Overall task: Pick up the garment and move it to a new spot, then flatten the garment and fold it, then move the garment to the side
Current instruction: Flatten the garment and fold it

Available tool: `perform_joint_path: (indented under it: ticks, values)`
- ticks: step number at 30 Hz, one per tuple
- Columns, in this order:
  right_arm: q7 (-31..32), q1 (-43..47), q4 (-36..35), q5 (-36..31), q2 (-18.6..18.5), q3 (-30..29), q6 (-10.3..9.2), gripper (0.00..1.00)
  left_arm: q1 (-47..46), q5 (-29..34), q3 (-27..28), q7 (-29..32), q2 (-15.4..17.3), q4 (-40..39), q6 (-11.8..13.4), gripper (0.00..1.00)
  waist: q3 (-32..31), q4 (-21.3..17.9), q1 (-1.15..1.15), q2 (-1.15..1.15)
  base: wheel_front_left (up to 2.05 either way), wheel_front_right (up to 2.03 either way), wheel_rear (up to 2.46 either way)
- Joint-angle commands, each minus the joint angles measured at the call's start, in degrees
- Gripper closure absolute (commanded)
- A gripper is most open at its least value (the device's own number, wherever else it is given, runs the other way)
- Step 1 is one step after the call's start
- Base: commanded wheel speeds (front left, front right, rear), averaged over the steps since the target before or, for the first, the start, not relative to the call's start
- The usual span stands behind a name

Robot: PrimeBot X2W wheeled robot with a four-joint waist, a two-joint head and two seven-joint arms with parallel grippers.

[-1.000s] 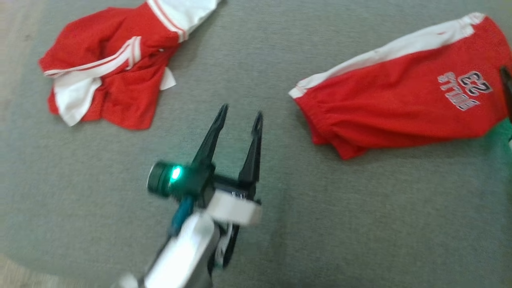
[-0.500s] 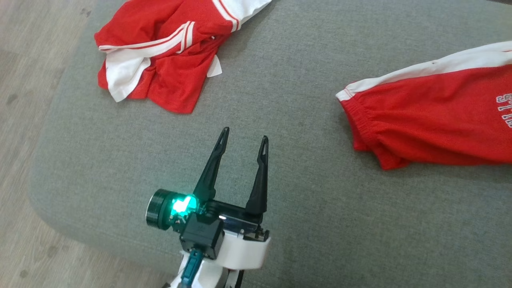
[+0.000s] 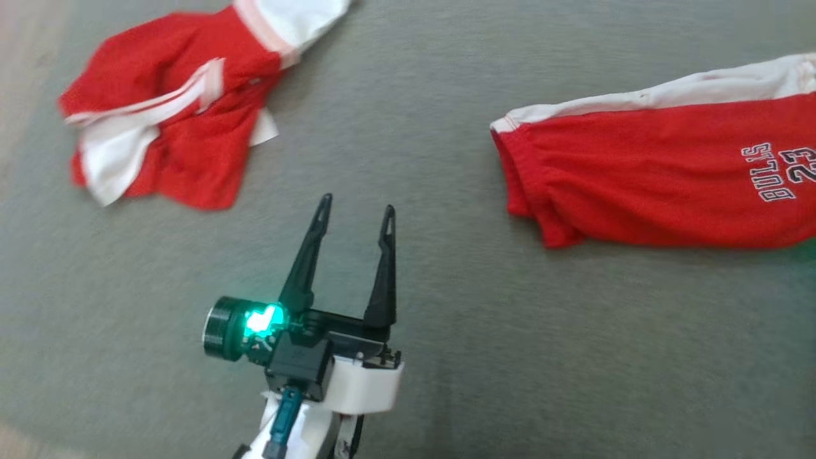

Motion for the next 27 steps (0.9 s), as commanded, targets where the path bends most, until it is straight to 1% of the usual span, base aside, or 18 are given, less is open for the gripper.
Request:
perform_joint_path:
  ticks: [1, 4, 5, 8, 11, 16, 21, 24, 27]
  values:
    - [-1.2, 1.0, -0.7, 0.2, -1.9, 0.8, -0.04, 1.0, 0.1, 0.8, 2.5, -0.3, 0.1, -1.6, -0.2, 0.0, -2.3, -5.8, 0.0, 0.0, 0.0, 0.0, 0.0]
    - [-2.2, 1.8, -0.8, 0.1, -2.4, 1.3, -0.04, 1.0, 0.6, 1.1, 3.9, -0.3, 0.4, -1.5, -0.9, 0.0, -3.2, -9.7, 0.0, 0.0, 0.0, 0.0, 0.0]
    - [-2.2, 1.8, -0.8, 0.1, -2.4, 1.3, -0.04, 1.0, 0.6, 1.1, 3.9, -0.3, 0.4, -1.5, -0.9, 0.0, -3.2, -9.7, 0.0, 0.0, 0.0, 0.0, 0.0]
    - [-3.5, 2.4, -0.5, -0.1, -3.6, 1.6, -0.04, 1.0, 0.8, 1.5, 5.0, -0.3, 0.5, -1.4, -1.4, 0.0, -3.5, -12.3, 0.0, 0.0, 0.0, 0.0, 0.0]
    - [-4.4, 2.4, 0.5, -0.7, -4.2, 2.0, -0.04, 1.0, 0.9, 1.8, 5.8, -0.3, 0.5, -1.2, -1.9, 0.0, -4.0, -13.8, 0.0, 0.0, 0.0, 0.0, 0.0]
    - [-6.3, 0.9, 1.2, -1.9, -3.2, 1.9, -0.04, 1.0, 1.8, 1.9, 6.8, -0.3, 0.4, -0.6, -2.5, 0.0, -5.6, -14.7, 0.0, 0.0, 0.0, 0.0, 0.0]
    - [-8.2, -0.6, -3.1, -3.7, -1.1, 3.0, -0.04, 1.0, 3.9, 2.0, 7.7, -0.3, 0.3, 0.4, -2.9, 0.0, -8.4, -14.5, 0.0, 0.0, 0.0, 0.0, 0.0]
    - [-8.6, -1.2, -7.0, -4.6, 0.1, 4.1, -0.04, 1.0, 4.8, 1.9, 8.2, -0.3, 0.3, 1.1, -3.2, 0.0, -9.7, -14.1, 0.0, 0.0, 0.0, 0.0, 0.0]
    - [-8.2, -1.8, -11.1, -6.0, 2.5, 5.8, -0.04, 1.0, 5.6, 1.8, 8.6, -0.3, 0.2, 1.5, -3.4, 0.0, -10.7, -13.9, 0.0, 0.0, 0.0, 0.0, 0.0]
